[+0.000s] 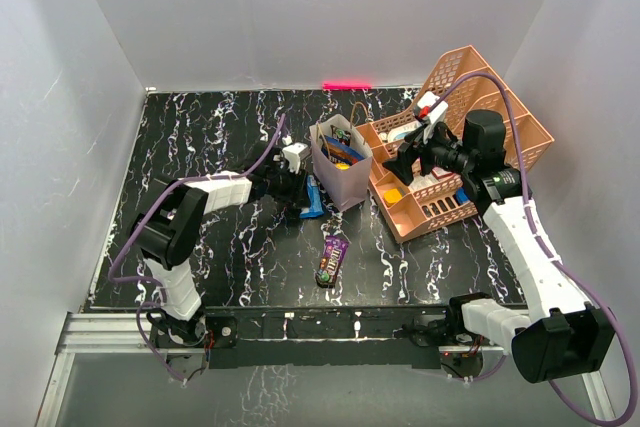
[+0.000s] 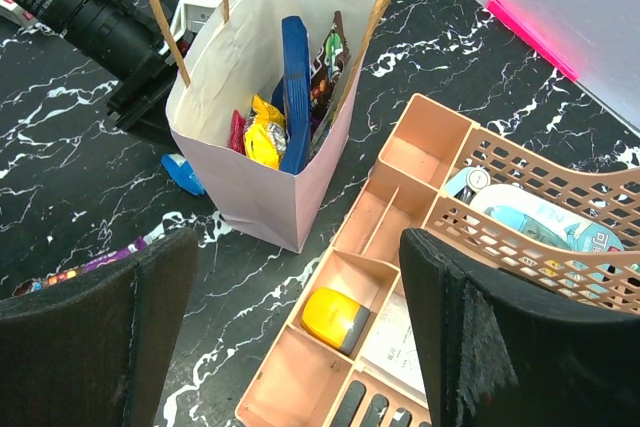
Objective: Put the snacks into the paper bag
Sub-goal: Pick up the snack from the center of the board.
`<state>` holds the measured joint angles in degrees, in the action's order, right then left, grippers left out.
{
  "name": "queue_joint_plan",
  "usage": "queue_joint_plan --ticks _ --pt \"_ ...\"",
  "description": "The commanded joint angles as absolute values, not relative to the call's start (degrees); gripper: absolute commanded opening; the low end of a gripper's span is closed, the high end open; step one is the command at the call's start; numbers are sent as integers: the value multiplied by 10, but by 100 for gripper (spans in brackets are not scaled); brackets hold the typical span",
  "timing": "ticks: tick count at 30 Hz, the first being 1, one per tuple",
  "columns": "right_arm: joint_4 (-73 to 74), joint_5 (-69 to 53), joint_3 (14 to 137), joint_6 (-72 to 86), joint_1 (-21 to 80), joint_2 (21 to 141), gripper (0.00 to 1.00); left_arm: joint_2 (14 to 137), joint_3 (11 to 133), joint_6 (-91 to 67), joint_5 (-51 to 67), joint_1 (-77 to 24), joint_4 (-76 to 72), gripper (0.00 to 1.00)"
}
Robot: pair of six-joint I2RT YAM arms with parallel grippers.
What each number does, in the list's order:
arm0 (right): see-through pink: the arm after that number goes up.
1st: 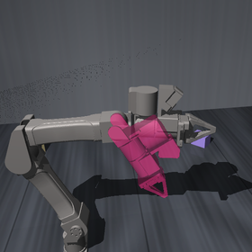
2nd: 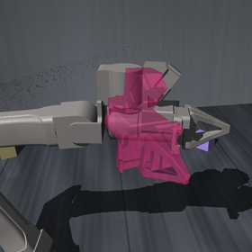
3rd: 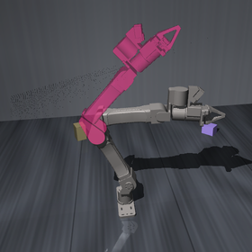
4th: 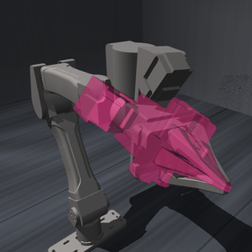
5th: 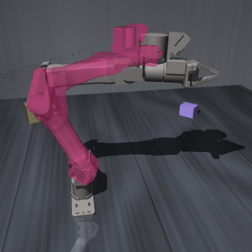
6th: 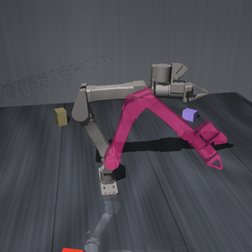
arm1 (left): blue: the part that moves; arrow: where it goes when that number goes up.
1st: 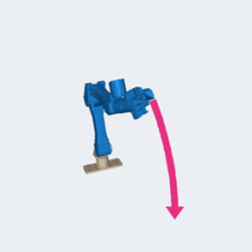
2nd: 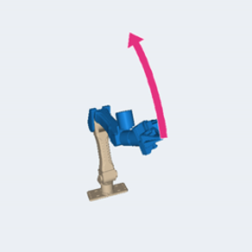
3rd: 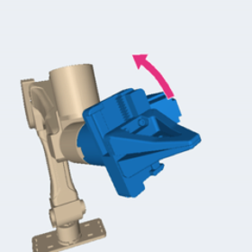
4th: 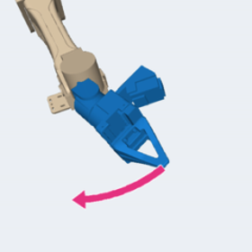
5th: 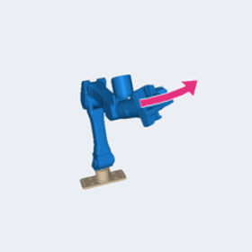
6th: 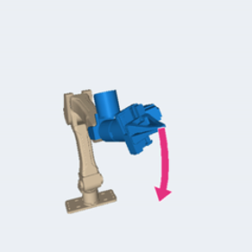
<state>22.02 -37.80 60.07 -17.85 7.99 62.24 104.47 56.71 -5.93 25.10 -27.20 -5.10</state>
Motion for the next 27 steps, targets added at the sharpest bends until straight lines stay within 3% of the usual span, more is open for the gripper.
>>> queue_joint_plan --ticks 1,17,27 --pt "182 -389 598 -173 76 621 85 1035 553 -64 260 -275 -59 35" --pt "195 -407 623 -177 76 652 86 972 537 -26 270 -263 -58 0" --pt "232 -439 663 -196 78 667 86 845 505 86 251 -257 -40 0"
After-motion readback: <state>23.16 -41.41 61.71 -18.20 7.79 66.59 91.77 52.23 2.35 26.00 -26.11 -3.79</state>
